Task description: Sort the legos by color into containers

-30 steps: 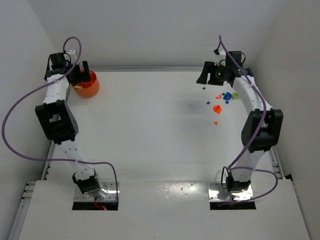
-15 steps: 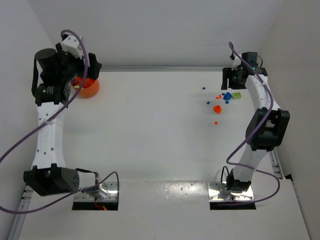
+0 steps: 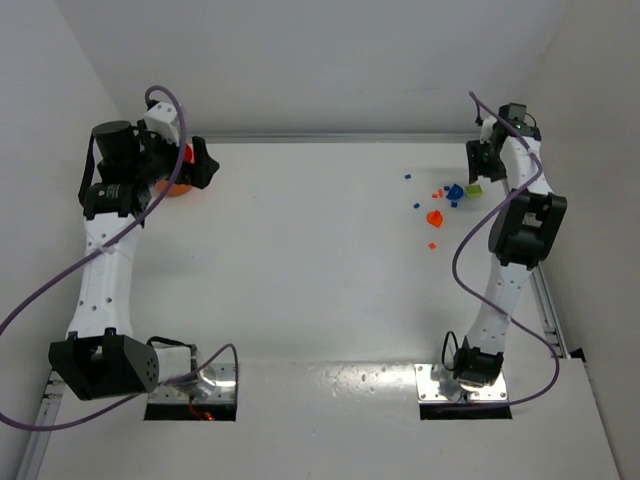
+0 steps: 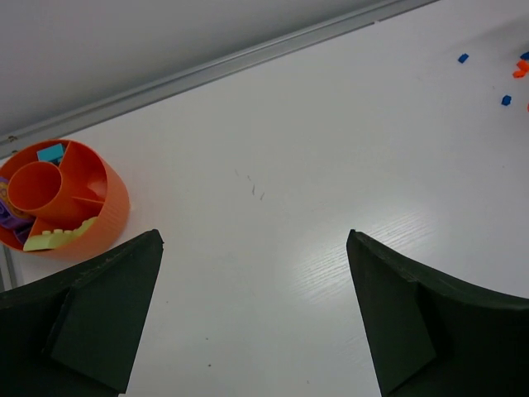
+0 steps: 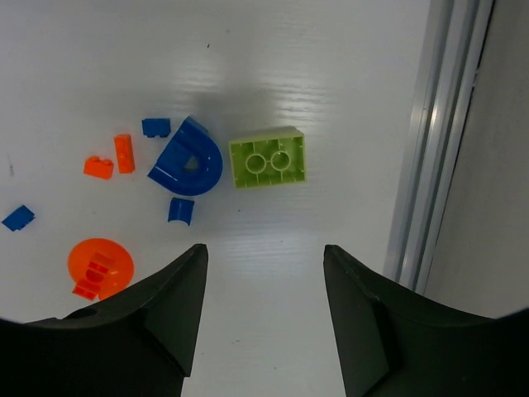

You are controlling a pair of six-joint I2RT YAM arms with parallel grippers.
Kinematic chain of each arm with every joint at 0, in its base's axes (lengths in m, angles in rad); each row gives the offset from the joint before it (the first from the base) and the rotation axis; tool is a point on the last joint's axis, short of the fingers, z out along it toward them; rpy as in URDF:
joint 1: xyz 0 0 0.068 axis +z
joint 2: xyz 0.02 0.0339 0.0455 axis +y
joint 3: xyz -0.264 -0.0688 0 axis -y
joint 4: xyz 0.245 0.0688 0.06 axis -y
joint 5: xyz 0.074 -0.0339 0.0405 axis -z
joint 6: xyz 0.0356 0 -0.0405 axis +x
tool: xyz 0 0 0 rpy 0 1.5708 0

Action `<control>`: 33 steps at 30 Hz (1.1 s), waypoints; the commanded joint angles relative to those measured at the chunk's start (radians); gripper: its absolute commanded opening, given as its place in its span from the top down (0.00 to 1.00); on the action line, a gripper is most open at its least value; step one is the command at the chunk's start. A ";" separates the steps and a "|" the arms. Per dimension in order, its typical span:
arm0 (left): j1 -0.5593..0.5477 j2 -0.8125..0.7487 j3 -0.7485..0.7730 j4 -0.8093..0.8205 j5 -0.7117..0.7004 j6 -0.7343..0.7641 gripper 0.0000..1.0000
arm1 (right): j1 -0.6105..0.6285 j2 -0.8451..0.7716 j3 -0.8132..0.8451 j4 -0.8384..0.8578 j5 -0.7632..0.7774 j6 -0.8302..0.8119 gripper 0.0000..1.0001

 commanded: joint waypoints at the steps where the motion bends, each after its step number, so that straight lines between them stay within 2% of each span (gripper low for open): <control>1: -0.006 -0.033 0.005 0.025 0.014 -0.015 0.00 | -0.010 0.035 0.013 0.009 -0.013 -0.015 0.42; 3: -0.006 -0.024 0.005 0.034 0.005 -0.015 0.00 | -0.024 0.054 0.036 0.009 -0.071 -0.015 0.36; 11: -0.006 -0.024 -0.025 0.052 0.005 -0.034 0.00 | -0.069 0.164 0.141 -0.029 -0.148 -0.051 0.37; 15: -0.006 -0.015 -0.026 0.052 -0.004 -0.034 0.00 | -0.078 0.164 0.141 -0.020 -0.177 -0.076 0.21; 17: -0.006 -0.006 -0.026 0.052 -0.004 -0.034 0.00 | -0.078 0.164 0.141 -0.020 -0.177 -0.076 0.18; 33: -0.006 0.013 -0.007 0.061 0.005 -0.054 0.00 | -0.078 0.264 0.225 -0.031 -0.208 -0.107 0.10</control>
